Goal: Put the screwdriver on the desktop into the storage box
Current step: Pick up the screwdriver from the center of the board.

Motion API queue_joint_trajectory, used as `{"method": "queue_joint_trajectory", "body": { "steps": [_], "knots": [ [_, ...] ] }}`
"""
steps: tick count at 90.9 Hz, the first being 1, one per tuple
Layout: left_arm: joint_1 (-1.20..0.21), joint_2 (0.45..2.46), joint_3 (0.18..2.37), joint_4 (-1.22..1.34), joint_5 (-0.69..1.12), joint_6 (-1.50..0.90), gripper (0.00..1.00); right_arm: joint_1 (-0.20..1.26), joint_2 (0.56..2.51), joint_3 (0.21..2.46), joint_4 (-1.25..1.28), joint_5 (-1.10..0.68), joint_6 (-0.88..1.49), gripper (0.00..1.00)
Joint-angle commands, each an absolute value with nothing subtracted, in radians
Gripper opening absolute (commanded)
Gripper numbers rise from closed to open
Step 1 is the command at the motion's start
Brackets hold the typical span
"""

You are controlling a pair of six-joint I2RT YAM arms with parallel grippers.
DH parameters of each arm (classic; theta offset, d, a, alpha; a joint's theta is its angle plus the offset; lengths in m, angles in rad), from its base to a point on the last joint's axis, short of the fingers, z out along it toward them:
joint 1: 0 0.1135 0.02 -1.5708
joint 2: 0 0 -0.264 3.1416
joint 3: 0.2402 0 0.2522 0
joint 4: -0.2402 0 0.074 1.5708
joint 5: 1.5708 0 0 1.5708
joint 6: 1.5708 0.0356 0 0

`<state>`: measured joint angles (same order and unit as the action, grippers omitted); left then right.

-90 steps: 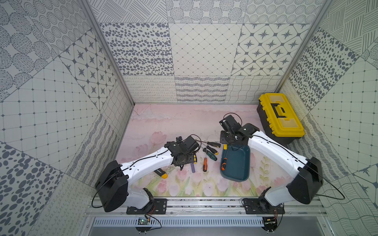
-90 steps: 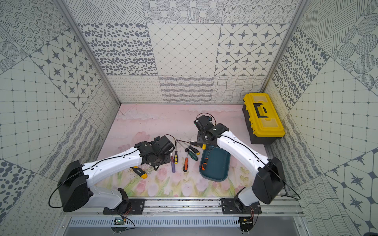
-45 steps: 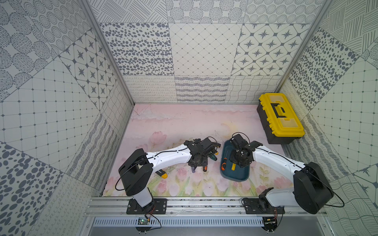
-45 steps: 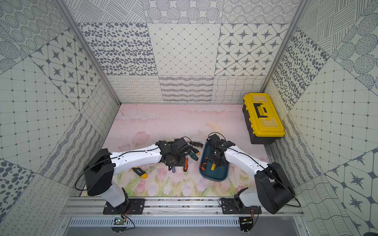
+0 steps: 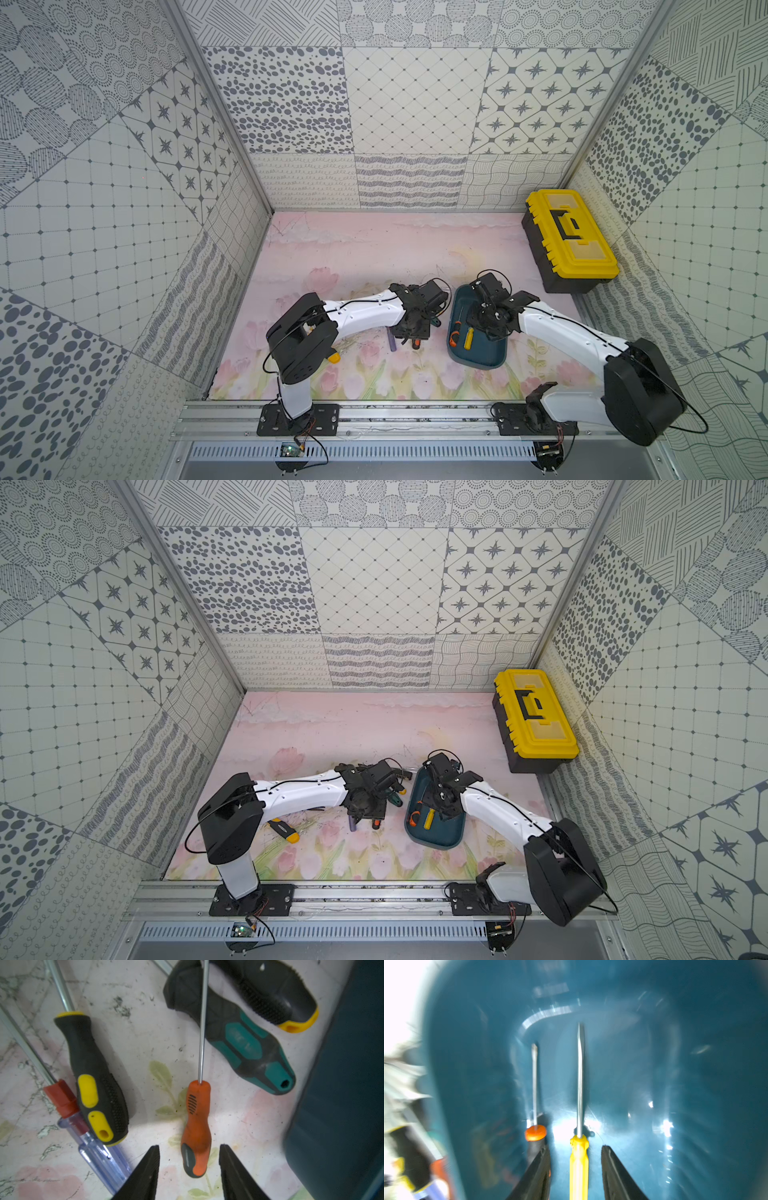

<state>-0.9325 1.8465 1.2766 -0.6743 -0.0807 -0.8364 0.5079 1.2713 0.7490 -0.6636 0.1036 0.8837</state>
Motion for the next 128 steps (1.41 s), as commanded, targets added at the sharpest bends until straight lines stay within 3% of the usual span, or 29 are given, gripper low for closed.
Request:
{"method": "queue_joint_trajectory", "body": {
  "steps": [1,19,53,87,102,128],
  "knots": [
    [-0.921,1.893,1.327,-0.698,-0.061,-0.775,0.51,0.492,1.193,0.721,-0.690,0.164,0.891,0.45],
    [-0.904,1.962,1.373,-0.716,-0.061,-0.743,0.49,0.473,1.143,0.696,-0.715,0.157,0.905,0.45],
    [-0.895,2.008,1.388,-0.708,-0.100,-0.732,0.27,0.463,1.103,0.692,-0.733,0.162,0.897,0.42],
    [-0.932,1.895,1.384,-0.767,-0.207,-0.735,0.15,0.452,1.057,0.693,-0.749,0.172,0.881,0.41],
    [-1.007,1.852,1.524,-0.863,-0.254,-0.721,0.15,0.442,1.016,0.730,-0.807,0.237,0.850,0.41],
    [-1.106,2.077,1.888,-0.903,-0.150,-0.679,0.17,0.401,0.813,0.744,-0.954,0.363,0.870,0.41]
  ]
}}
